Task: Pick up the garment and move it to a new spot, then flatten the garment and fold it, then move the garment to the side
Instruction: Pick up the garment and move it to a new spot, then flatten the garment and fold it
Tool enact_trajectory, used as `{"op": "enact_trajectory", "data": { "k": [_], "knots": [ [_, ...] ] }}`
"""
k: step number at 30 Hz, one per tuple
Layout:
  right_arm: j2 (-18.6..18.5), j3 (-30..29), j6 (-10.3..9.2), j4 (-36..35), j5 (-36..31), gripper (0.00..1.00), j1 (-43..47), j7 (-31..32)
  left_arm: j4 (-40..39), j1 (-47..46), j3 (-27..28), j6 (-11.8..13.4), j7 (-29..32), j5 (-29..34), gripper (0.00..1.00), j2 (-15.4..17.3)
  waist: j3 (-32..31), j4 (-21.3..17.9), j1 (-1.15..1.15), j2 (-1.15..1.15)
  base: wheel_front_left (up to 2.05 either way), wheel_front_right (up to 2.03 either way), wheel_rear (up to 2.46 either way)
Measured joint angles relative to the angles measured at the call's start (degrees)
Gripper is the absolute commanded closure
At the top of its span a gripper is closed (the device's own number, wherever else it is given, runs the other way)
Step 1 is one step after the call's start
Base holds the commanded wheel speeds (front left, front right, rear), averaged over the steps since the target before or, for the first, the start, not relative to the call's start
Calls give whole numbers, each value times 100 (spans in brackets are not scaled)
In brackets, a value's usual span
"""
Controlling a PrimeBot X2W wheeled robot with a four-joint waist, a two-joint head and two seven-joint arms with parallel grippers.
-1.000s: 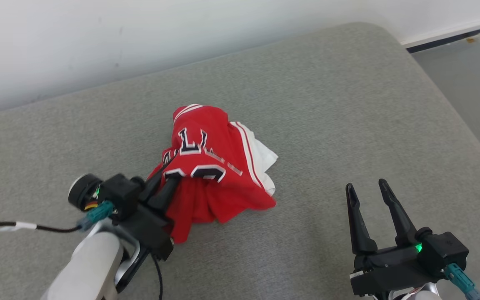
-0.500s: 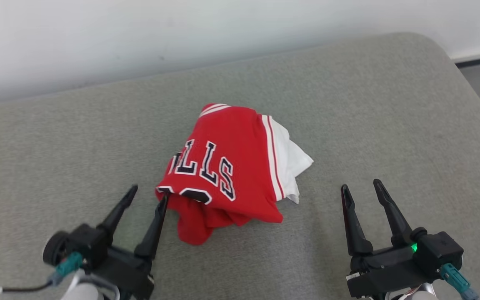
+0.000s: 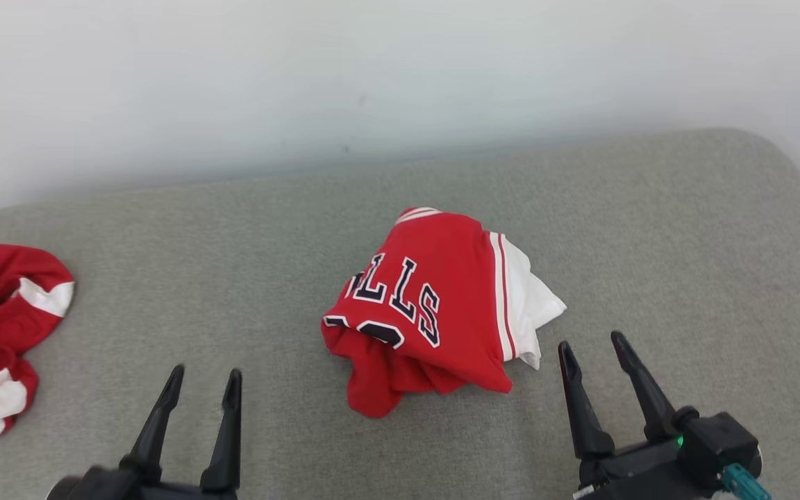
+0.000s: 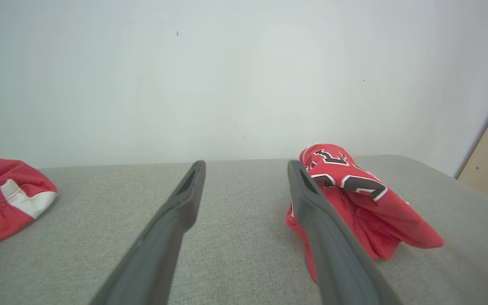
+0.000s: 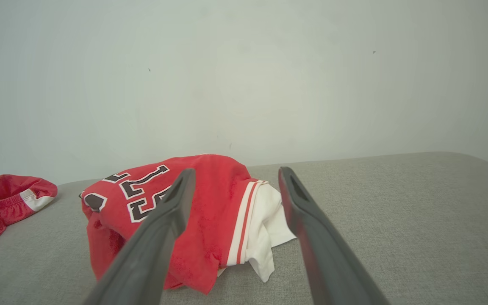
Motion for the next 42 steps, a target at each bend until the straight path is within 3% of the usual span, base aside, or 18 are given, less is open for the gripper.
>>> {"op": "enact_trajectory", "data": {
  "k": [5, 11, 21, 42],
  "knots": [
    [-3, -54, 0, 21, -1, 0, 160, 0, -304, 391, 350, 53, -7, 129, 0, -187, -203, 136, 0, 0, 0, 0, 0],
    [-25, -144, 0, -21, 4, 0, 298, 0, -520, 756, 546, -56, -7, 213, 0, -269, -396, 249, 0, 0, 0, 0, 0],
    [-59, -213, 0, -34, -3, 0, 605, 0, -671, 1266, 466, 181, -7, 555, 0, -296, -689, 346, 0, 0, 0, 0, 0],
    [-7, -165, 0, 141, -1, 0, 744, 0, -302, 1323, 543, 112, -7, 597, 0, -299, -916, 414, 1, 0, 0, 0, 0]
  ]
}}
